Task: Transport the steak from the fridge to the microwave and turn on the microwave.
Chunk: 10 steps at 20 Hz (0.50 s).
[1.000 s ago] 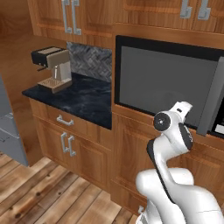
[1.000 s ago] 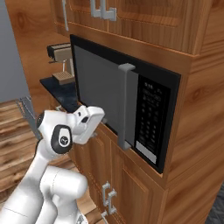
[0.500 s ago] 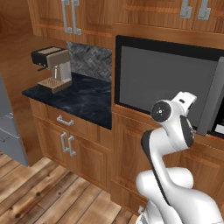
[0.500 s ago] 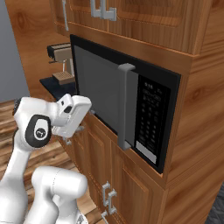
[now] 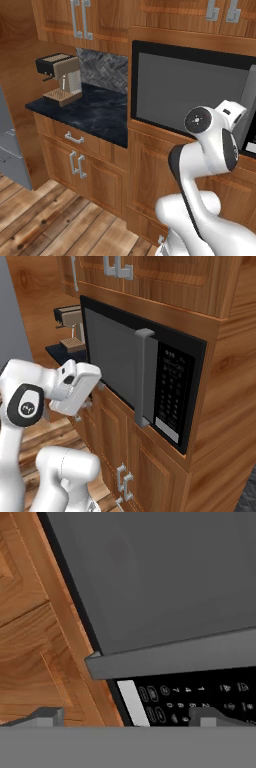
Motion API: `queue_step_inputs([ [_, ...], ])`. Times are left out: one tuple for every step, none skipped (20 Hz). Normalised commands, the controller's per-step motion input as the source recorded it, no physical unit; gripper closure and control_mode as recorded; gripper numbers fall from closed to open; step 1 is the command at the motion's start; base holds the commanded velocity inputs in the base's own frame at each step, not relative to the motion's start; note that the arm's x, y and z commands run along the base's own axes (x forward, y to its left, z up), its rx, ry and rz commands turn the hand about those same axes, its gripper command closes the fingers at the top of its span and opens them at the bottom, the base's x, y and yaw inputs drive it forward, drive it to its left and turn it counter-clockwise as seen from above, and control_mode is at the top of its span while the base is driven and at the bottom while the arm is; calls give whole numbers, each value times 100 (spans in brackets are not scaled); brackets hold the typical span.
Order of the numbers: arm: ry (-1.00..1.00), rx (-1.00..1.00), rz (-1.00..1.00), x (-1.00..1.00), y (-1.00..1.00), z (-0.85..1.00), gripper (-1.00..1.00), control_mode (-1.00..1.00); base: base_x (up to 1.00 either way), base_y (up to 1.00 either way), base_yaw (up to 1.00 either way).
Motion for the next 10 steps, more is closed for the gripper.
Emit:
queue_step_inputs([
  [0,-11,0,-56,-23,-58,-100,-100,0,0,0],
  [0,-13,0,-53,-21,-70,-100,-100,0,0,0],
  [0,-13,0,-53,-24,-76,-100,-100,0,0,0],
  [0,-9,0,-47,-34,-70,-100,-100,0,0,0],
  [0,-8,0,-40,-36,-64,-100,-100,0,0,0],
  [0,-8,0,-31,-35,-64,-100,-100,0,0,0],
  [0,-9,0,-26,-35,-63,-100,-100,0,0,0],
  [-2,-10,0,-24,-39,-61,-100,-100,0,0,0],
  [-7,-13,0,-21,-46,-63,-100,-100,0,0,0],
  [-11,-15,0,-14,-54,-69,-100,-100,0,0,0],
])
